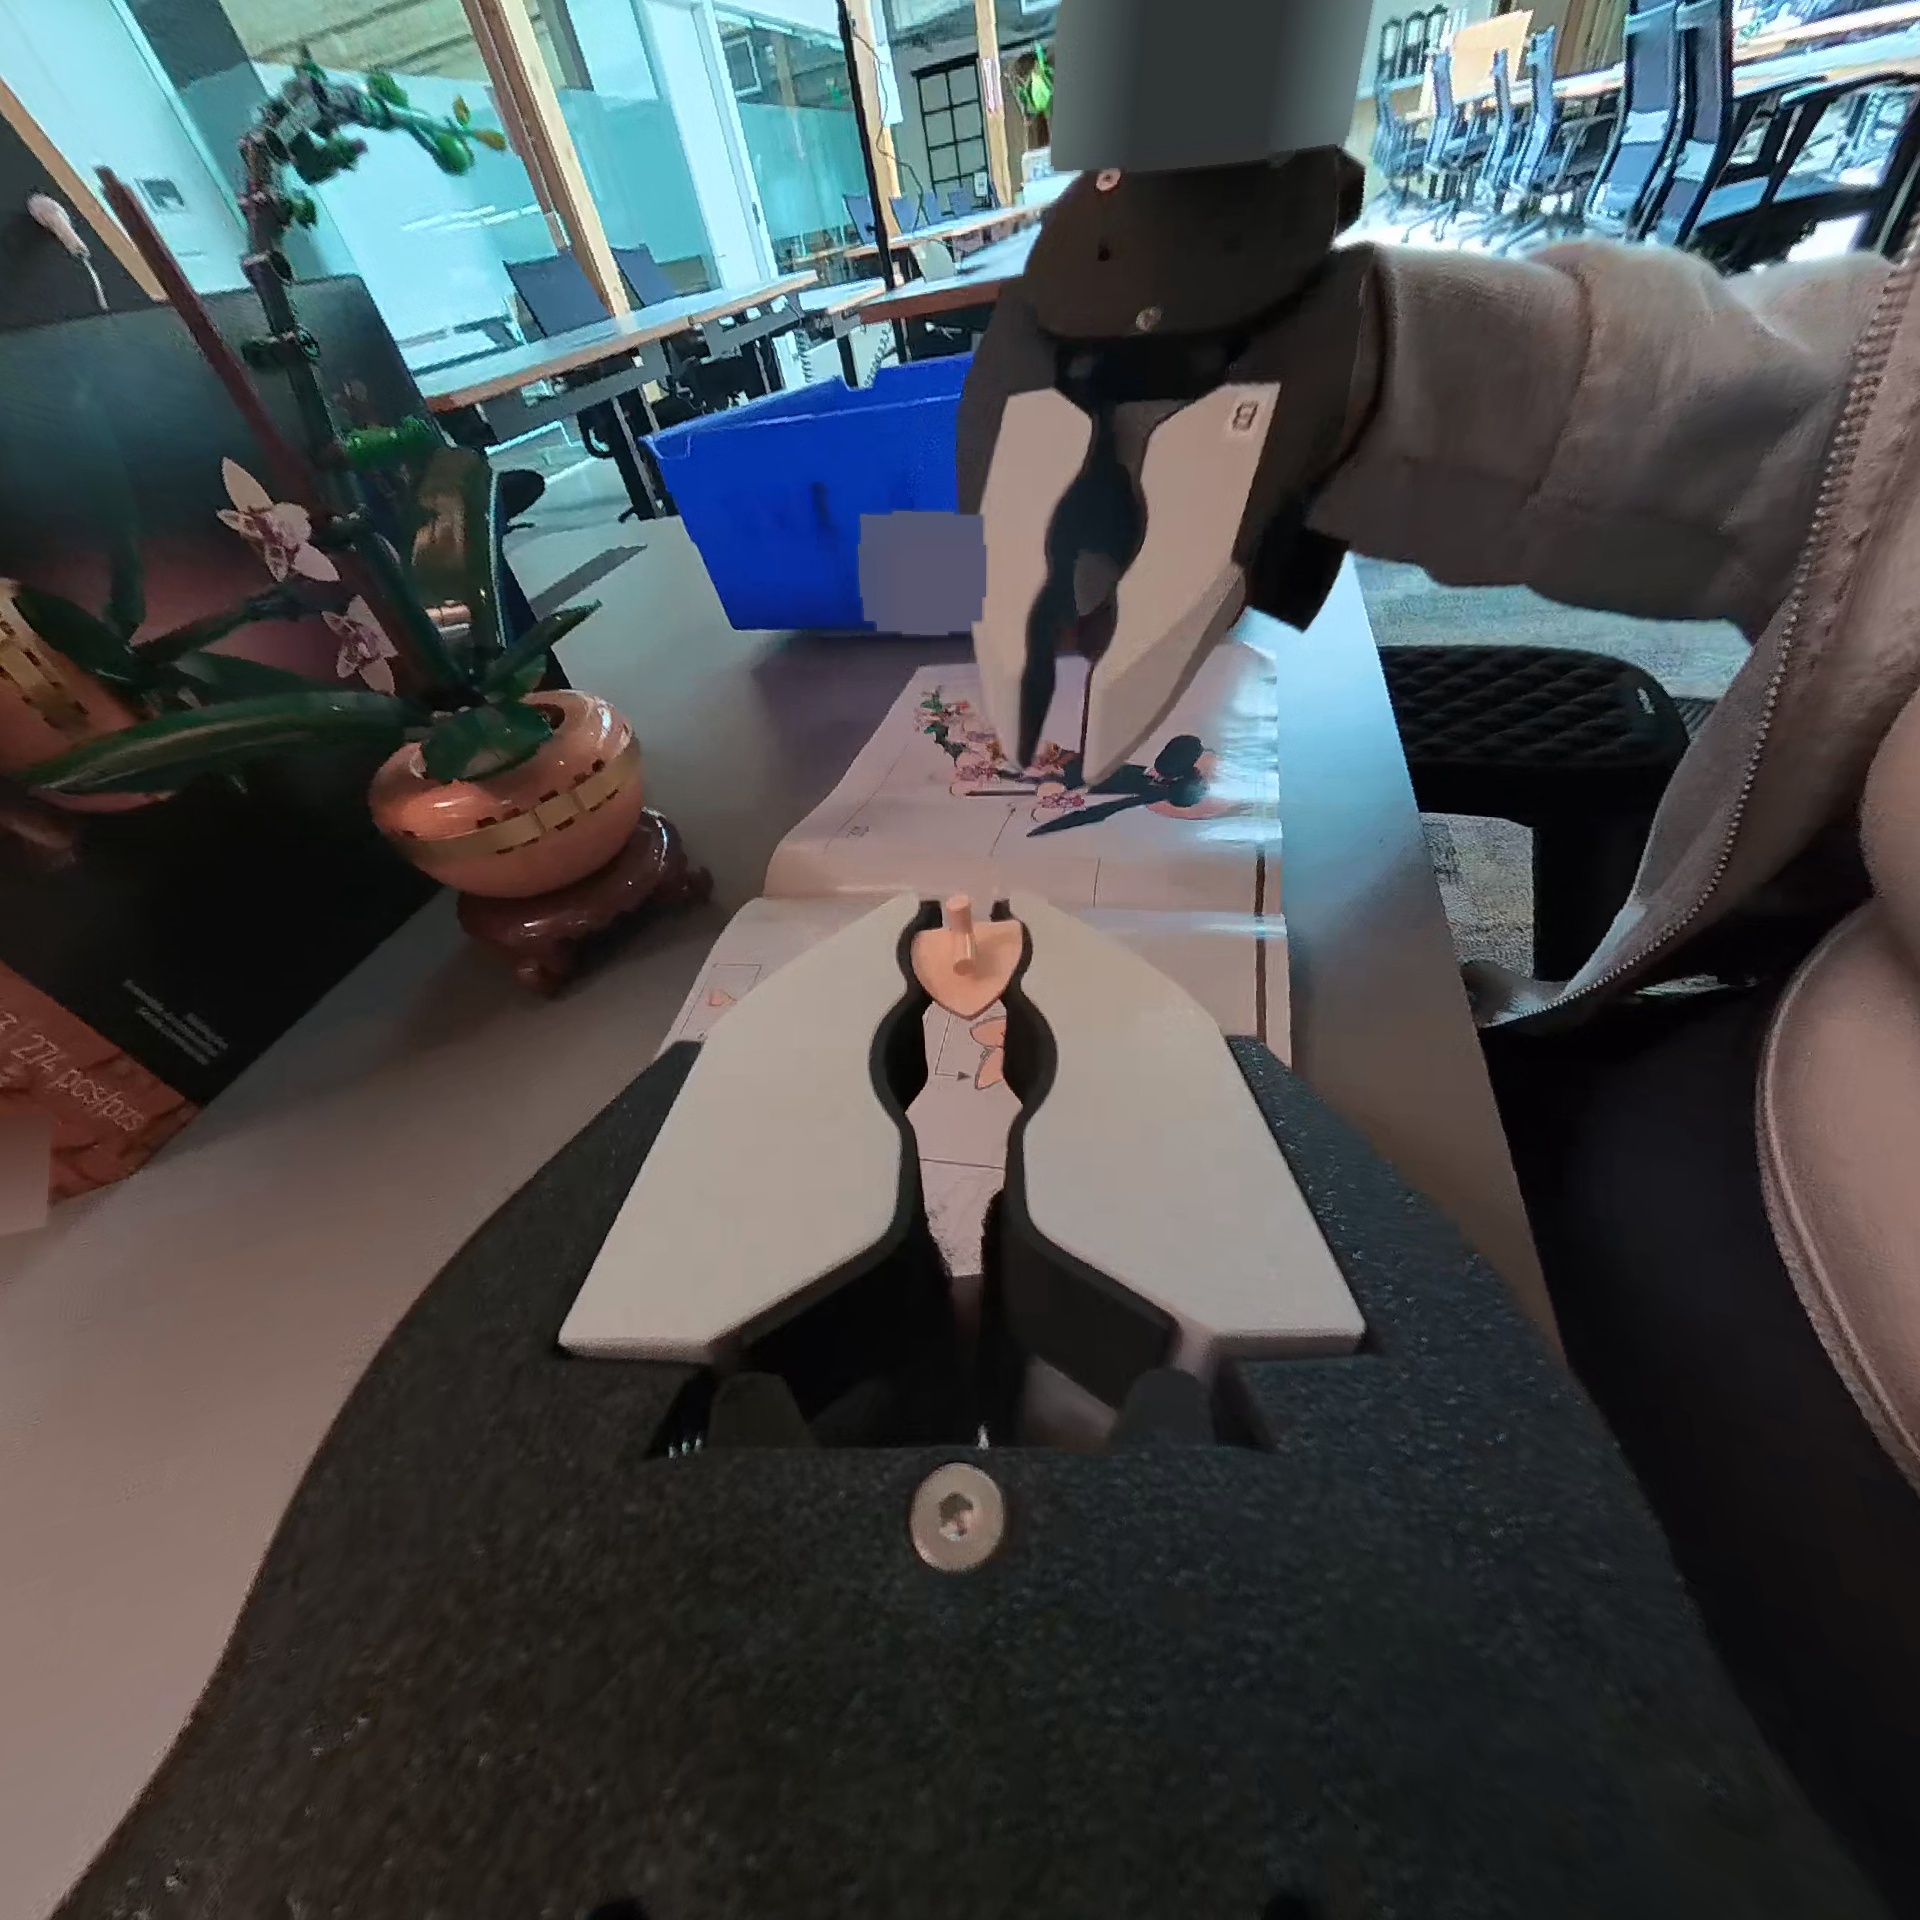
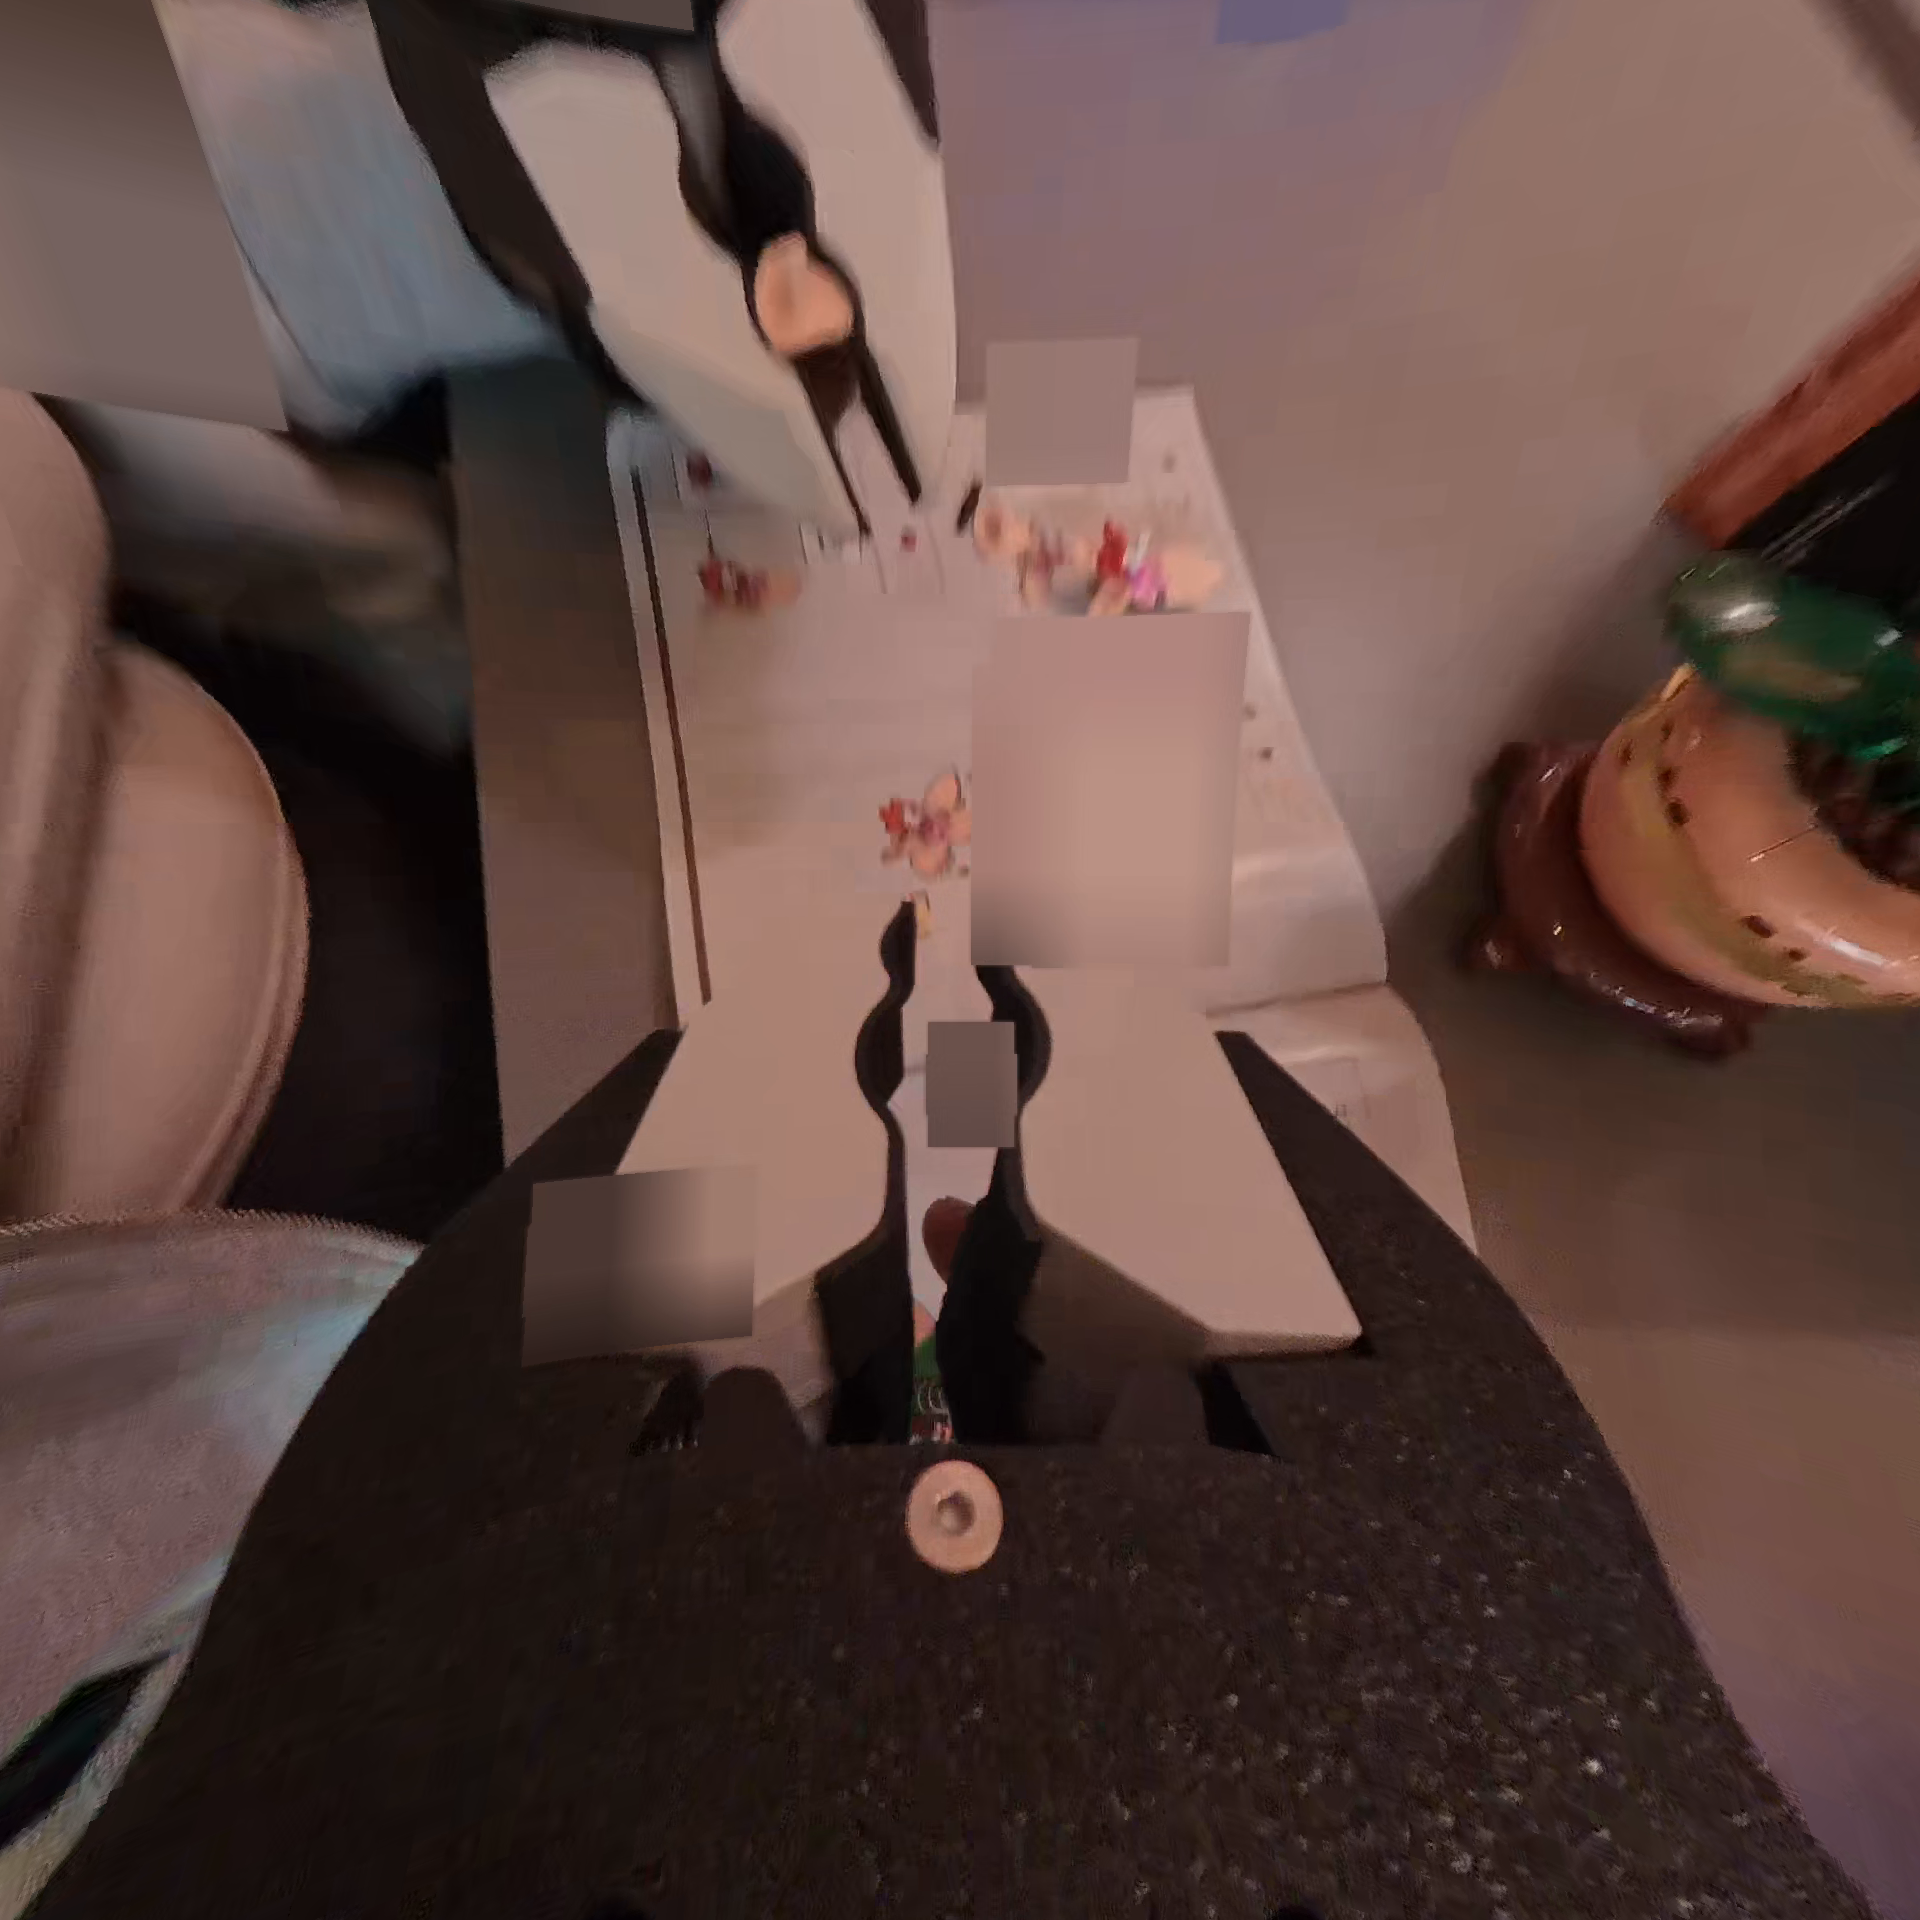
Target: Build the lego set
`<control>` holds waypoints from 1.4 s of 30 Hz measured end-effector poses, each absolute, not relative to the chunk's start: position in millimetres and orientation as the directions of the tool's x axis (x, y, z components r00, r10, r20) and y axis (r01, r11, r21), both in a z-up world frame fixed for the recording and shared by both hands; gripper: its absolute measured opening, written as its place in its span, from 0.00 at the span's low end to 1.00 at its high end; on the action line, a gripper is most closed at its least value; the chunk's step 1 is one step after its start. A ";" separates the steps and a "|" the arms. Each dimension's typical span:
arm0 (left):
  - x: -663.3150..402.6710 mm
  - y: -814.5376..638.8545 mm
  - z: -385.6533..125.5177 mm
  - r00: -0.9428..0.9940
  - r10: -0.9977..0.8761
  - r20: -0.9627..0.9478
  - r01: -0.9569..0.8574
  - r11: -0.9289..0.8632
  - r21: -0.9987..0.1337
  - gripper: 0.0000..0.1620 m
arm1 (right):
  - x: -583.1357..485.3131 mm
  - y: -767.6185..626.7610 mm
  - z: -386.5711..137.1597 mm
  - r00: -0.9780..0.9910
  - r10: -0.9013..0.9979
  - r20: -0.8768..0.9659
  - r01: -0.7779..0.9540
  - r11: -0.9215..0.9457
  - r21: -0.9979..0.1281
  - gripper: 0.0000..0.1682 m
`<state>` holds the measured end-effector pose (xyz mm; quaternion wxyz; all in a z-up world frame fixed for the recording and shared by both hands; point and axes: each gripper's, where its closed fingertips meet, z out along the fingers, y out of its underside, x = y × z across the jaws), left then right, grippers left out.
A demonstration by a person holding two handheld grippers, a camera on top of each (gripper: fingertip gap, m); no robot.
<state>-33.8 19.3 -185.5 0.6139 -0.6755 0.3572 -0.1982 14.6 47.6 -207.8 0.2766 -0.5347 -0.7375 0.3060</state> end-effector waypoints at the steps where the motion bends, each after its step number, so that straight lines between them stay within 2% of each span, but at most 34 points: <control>1: -33.0 18.9 -186.6 0.661 -0.730 -0.174 -0.247 0.007 -0.969 0.06 | 16.1 46.3 -216.5 -0.294 0.952 0.080 0.641 0.259 -0.722 0.04; 6: -31.3 18.2 -189.1 0.649 -0.741 -0.170 -0.258 -0.004 -0.966 0.06 | 14.8 41.6 -247.3 -0.374 0.927 0.020 0.698 0.295 -0.652 0.06; 10: -31.4 17.2 -188.8 0.641 -0.752 -0.155 -0.246 -0.011 -0.969 0.06 | 8.3 40.8 -246.0 -0.399 0.916 -0.028 0.665 0.268 -0.697 0.04; 18: -30.6 15.8 -188.9 0.630 -0.763 -0.148 -0.243 -0.013 -0.970 0.06 | 9.3 41.2 -256.0 -0.387 0.919 -0.076 0.667 0.222 -0.712 0.06; 24: -30.3 15.9 -189.3 0.631 -0.761 -0.153 -0.249 -0.011 -0.969 0.06 | 4.0 37.5 -258.5 -0.395 0.918 -0.038 0.651 0.250 -0.717 0.04; 27: -31.1 15.9 -189.0 0.635 -0.757 -0.153 -0.246 -0.010 -0.969 0.06 | 7.5 56.1 -243.1 -0.276 0.953 0.123 0.650 0.279 -0.707 0.04; 31: -31.0 16.6 -189.8 0.636 -0.755 -0.157 -0.253 -0.013 -0.967 0.06 | 32.9 93.1 -237.2 0.012 0.931 0.365 0.783 0.218 -0.583 0.04; 37: -30.3 16.8 -190.7 0.637 -0.752 -0.168 -0.265 -0.009 -0.964 0.06 | 35.0 87.6 -252.0 0.186 0.952 0.244 0.782 0.007 -0.623 0.04; 42: -30.8 16.9 -190.2 0.641 -0.750 -0.165 -0.260 -0.010 -0.966 0.06 | 32.5 71.9 -254.3 0.199 0.969 0.143 0.773 -0.065 -0.631 0.09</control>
